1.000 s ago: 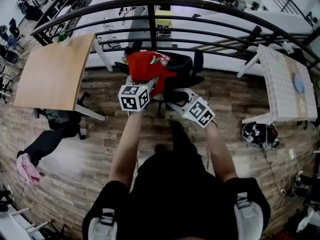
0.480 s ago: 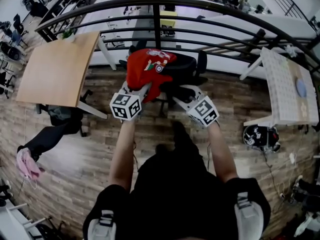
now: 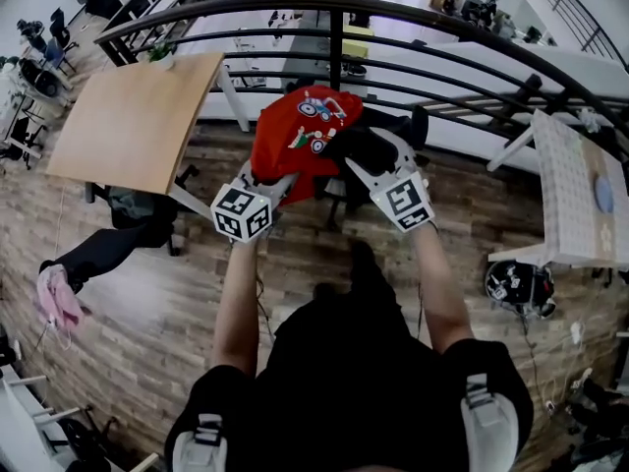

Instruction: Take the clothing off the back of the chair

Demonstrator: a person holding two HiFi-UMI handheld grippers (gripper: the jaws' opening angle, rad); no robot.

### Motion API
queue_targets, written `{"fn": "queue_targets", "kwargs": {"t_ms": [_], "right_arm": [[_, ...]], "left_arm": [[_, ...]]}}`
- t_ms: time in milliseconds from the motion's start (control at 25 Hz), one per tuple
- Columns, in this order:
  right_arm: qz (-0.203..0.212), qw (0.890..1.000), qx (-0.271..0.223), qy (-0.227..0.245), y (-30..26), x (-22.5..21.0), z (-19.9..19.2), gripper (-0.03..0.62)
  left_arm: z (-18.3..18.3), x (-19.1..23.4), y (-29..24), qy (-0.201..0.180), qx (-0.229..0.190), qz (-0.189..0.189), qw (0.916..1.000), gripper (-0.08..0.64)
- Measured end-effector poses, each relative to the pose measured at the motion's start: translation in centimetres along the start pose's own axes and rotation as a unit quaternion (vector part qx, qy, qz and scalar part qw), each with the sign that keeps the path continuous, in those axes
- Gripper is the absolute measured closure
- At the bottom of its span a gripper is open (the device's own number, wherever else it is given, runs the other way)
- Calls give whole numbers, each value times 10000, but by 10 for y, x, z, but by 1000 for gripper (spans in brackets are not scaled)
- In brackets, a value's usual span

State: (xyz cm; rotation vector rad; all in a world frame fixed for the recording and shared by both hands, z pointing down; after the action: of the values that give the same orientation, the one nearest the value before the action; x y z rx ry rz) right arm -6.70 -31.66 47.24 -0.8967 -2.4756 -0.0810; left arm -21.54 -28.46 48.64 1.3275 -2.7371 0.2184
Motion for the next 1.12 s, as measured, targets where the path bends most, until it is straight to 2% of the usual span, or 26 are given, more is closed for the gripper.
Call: {"fn": "queue_targets", "kwargs": {"t_ms": [160,280,440,560,680,760,840,960,1120], "right_arm": [[-60,9987,-77,492,-23,7,19,297],[44,9983,-135,572,-31,18,26,287],[75,9972,-293,682,-41,36,37,284],[-137,9965,-438,692,-49,36,49,284],[-81,9966,-420,707,-59,37,55,289],[84,9974,-375,606,-62,43,56,331],[284,9982,-370,370,-60,49,60,443],[546,9977,-383,76,-53,62,63,541],[931,9950,-367,-57,-46,80,62,557]], "left_arm": [[6,-10,20,-280,-49,-121,9995,374],[18,-22,35,-478,-219,-229,9984,374],[29,-31,49,-800,-174,-332,9961,373],[34,-35,57,-799,-239,-406,9957,373],[34,-39,65,-749,-219,-418,9961,373],[31,-41,69,-749,-163,-399,9963,373],[31,-42,73,-736,-160,-369,9965,371],[31,-42,82,-678,-221,-285,9970,370],[32,-43,92,-680,-350,-212,9968,368]]}}
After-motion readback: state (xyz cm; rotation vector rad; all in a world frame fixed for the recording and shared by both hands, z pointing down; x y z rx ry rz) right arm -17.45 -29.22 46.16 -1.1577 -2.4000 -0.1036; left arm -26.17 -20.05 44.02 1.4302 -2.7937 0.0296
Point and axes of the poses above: the fingertips, and each gripper's own axes: y backward along the fingers, x to its left, z out of its top, the point moved 2 cm from there along y, backward along the fingers, and after that the axes turned 12 degrees about -z, right-handed, at the moved point
